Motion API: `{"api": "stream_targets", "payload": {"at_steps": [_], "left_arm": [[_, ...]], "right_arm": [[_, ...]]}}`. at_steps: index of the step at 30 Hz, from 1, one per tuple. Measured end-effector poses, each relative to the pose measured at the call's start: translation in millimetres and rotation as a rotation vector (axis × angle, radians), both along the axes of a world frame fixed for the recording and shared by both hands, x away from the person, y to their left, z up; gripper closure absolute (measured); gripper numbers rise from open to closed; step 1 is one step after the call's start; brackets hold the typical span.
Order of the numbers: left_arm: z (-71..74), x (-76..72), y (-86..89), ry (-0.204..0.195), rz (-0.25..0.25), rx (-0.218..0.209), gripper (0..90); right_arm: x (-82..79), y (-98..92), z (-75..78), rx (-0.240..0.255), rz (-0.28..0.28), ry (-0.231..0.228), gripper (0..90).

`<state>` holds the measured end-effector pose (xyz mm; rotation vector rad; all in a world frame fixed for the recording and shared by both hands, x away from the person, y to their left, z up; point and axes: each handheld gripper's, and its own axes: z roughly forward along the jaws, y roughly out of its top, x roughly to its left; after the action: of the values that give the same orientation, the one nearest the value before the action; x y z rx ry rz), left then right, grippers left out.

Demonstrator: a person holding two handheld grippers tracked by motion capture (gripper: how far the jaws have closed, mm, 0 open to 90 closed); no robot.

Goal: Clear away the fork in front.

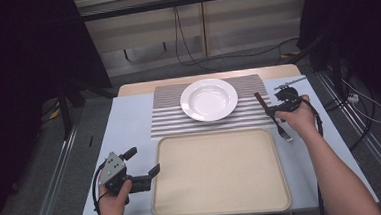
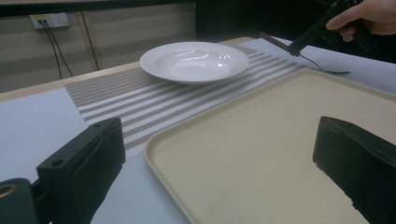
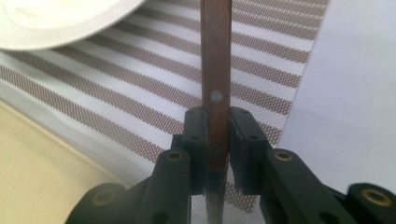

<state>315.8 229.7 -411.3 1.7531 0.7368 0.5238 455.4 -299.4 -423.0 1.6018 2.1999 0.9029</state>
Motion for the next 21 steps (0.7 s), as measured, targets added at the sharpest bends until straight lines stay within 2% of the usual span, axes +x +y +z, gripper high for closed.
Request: {"api": "stream_targets", "payload": {"at_steps": [1, 2, 3, 5, 6, 8, 10, 11, 12, 13, 14, 15, 19, 21], "left_arm": [[0.0, 0.0, 0.0, 0.0, 0.0, 0.0, 2.5], [0.0, 0.0, -0.4, 0.001, -0.002, -0.002, 2.5], [-0.2, 0.2, -1.1, -0.002, -0.002, 0.002, 2.5], [-0.5, 0.2, -1.5, 0.002, -0.006, 0.003, 2.5], [-0.8, 0.6, -1.8, 0.001, -0.008, 0.003, 2.5], [-1.1, 0.5, -2.1, 0.005, -0.008, 0.002, 2.5], [-1.3, 0.6, -2.0, 0.006, -0.006, -0.002, 2.5], [-1.3, 0.6, -2.0, 0.006, -0.006, -0.002, 2.5], [-1.4, 0.7, -1.9, 0.004, -0.006, -0.001, 2.5], [-1.5, 0.5, -2.1, 0.007, -0.008, -0.001, 2.5], [-1.3, 0.3, -2.6, 0.007, -0.009, 0.002, 2.5], [-1.3, 0.3, -2.6, 0.007, -0.009, 0.002, 2.5], [-1.8, 0.2, -3.9, 0.009, -0.011, 0.0, 2.5], [-1.9, 0.2, -4.3, 0.009, -0.012, 0.0, 2.4]], "right_arm": [[-1.2, -1.2, 0.2, 0.013, -0.006, -0.022, 78.3], [-1.2, -1.2, 0.2, 0.013, -0.006, -0.022, 78.3], [-3.1, -2.5, 0.7, 0.035, -0.009, -0.029, 78.3], [-4.4, -2.6, 1.9, 0.035, -0.013, -0.041, 78.3], [-6.6, -3.3, 4.7, 0.049, -0.017, -0.07, 78.3], [-7.2, -3.3, 5.7, 0.055, -0.014, -0.076, 78.3], [-10.3, -4.0, 7.5, 0.085, -0.022, -0.115, 78.3], [-10.3, -4.0, 7.5, 0.085, -0.022, -0.115, 78.3], [-13.2, -5.9, 7.5, 0.121, -0.038, -0.149, 78.3], [-13.2, -5.9, 7.5, 0.121, -0.038, -0.149, 78.3], [-16.1, -7.7, 7.6, 0.143, -0.052, -0.177, 78.3], [-16.1, -7.7, 7.6, 0.143, -0.052, -0.177, 78.3], [-23.9, -8.7, 8.1, 0.173, -0.06, -0.248, 78.3], [-25.7, -8.4, 8.1, 0.183, -0.059, -0.253, 78.3]]}}
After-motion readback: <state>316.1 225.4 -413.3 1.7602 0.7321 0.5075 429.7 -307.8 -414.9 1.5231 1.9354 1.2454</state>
